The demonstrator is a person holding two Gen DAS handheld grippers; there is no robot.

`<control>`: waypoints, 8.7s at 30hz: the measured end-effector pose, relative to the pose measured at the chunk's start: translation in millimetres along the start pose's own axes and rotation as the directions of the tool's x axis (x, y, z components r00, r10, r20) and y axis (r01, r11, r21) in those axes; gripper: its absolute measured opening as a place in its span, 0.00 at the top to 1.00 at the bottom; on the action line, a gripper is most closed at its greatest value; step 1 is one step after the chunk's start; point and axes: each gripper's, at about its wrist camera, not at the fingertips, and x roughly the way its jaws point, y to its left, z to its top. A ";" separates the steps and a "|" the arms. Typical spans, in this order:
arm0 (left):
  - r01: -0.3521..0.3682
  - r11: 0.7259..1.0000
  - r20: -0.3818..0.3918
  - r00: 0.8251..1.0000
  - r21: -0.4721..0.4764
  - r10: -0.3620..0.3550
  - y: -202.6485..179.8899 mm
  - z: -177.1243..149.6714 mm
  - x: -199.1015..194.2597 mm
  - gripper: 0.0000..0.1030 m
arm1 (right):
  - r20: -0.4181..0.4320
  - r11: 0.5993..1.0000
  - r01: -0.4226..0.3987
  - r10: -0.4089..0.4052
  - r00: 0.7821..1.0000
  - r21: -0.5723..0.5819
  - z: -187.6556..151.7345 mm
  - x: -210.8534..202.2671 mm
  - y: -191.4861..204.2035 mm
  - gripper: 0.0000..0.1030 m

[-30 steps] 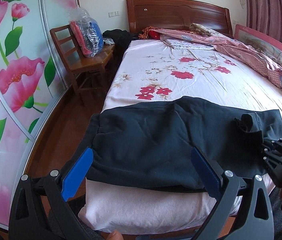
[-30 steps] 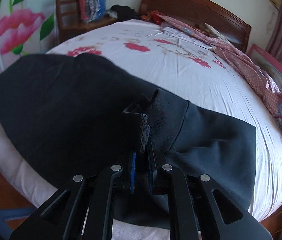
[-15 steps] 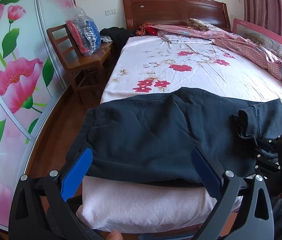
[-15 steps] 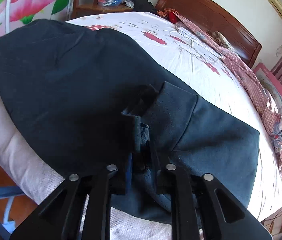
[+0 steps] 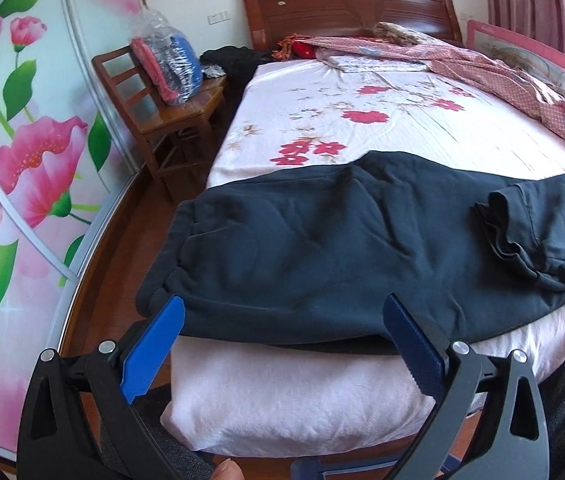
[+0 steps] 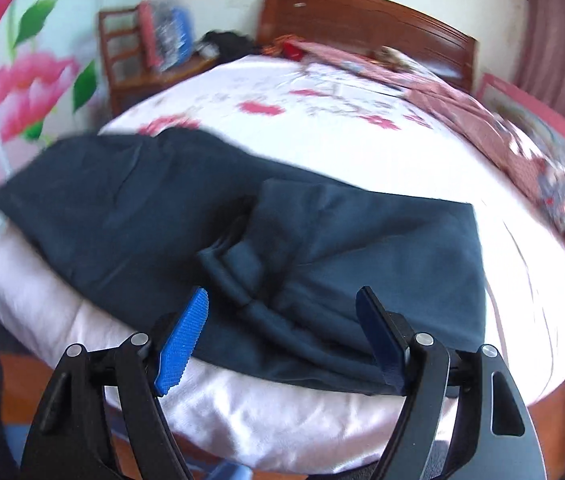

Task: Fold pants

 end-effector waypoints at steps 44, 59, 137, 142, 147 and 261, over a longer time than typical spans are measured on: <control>0.171 0.497 -0.163 0.813 -0.850 -0.559 167.4 -33.1 182.8 0.43 | -0.104 0.995 -0.088 0.093 0.990 0.045 26.7 19.1 -10.0 0.26; 0.264 0.641 -0.052 0.902 -0.720 -0.429 149.2 26.7 109.3 0.83 | -0.048 0.993 -0.088 0.092 0.995 0.081 39.6 5.3 -28.8 0.26; 0.177 0.961 -0.041 0.984 0.211 -0.173 -88.0 52.2 -6.1 0.02 | -0.163 0.659 -0.048 0.256 0.953 0.751 -56.6 46.9 -196.7 0.20; 0.139 0.962 -0.038 0.990 0.234 -0.133 -88.3 46.9 -7.7 0.02 | -0.064 0.651 -0.015 0.097 0.993 0.759 -33.2 -6.9 -197.8 0.20; 0.158 0.965 -0.048 0.987 0.208 -0.151 -89.7 50.3 -5.8 0.02 | -0.002 0.694 -0.094 0.137 0.991 0.714 -5.3 -15.2 -185.0 0.20; 0.067 0.989 0.022 0.998 -0.135 -0.064 -20.0 190.5 78.5 0.02 | -0.129 0.892 -0.165 0.239 0.962 0.422 178.7 94.6 -96.9 0.22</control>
